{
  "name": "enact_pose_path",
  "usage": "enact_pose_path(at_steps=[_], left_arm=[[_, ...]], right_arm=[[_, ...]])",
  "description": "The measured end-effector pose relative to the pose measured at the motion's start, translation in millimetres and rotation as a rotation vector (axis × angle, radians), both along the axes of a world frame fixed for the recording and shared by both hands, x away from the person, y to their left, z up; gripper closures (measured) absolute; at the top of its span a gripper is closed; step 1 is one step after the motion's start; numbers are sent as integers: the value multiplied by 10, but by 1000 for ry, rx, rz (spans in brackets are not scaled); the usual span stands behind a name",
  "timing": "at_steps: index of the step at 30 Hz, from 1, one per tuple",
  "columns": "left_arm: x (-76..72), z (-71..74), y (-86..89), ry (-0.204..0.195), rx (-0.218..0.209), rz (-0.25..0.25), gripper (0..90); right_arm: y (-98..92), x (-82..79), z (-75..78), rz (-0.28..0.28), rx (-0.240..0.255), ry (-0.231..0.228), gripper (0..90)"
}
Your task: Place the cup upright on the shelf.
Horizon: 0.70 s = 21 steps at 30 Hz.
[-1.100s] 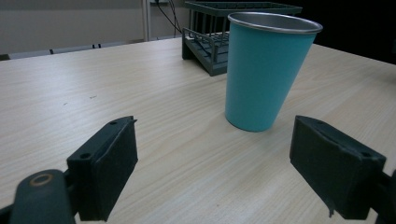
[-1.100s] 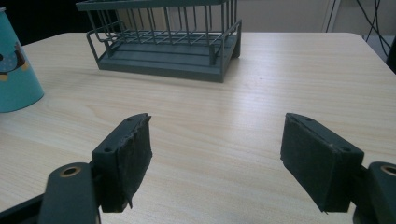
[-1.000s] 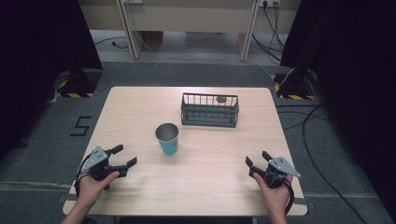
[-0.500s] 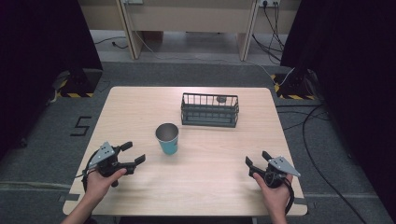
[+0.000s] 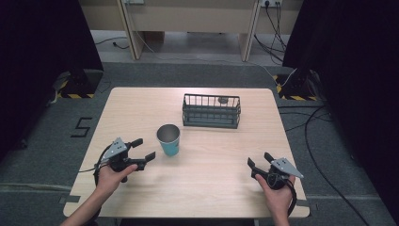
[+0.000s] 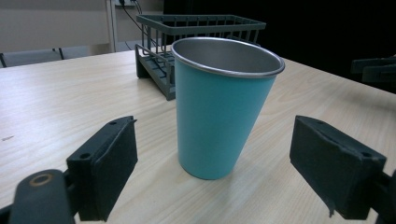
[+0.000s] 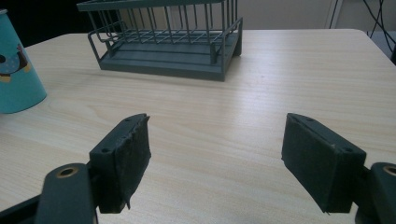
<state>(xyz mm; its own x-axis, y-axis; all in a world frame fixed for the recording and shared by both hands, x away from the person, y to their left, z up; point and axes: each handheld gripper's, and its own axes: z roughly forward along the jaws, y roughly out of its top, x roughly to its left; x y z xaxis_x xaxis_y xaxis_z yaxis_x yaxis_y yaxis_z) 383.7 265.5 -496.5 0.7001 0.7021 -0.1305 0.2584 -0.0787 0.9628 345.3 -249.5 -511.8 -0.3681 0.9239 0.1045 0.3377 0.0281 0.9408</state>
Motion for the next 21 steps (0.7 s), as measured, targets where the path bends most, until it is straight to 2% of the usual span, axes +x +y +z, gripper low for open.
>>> enact_pose_path(at_steps=[8, 21], left_arm=[[97, -45, -175, 0, 23, -26, 143], [237, -61, -363, 2, 33, -37, 143]], right_arm=[[-2, -2, 0, 3, 4, 3, 246], [-1, -3, 0, 7, 6, 7, 247]])
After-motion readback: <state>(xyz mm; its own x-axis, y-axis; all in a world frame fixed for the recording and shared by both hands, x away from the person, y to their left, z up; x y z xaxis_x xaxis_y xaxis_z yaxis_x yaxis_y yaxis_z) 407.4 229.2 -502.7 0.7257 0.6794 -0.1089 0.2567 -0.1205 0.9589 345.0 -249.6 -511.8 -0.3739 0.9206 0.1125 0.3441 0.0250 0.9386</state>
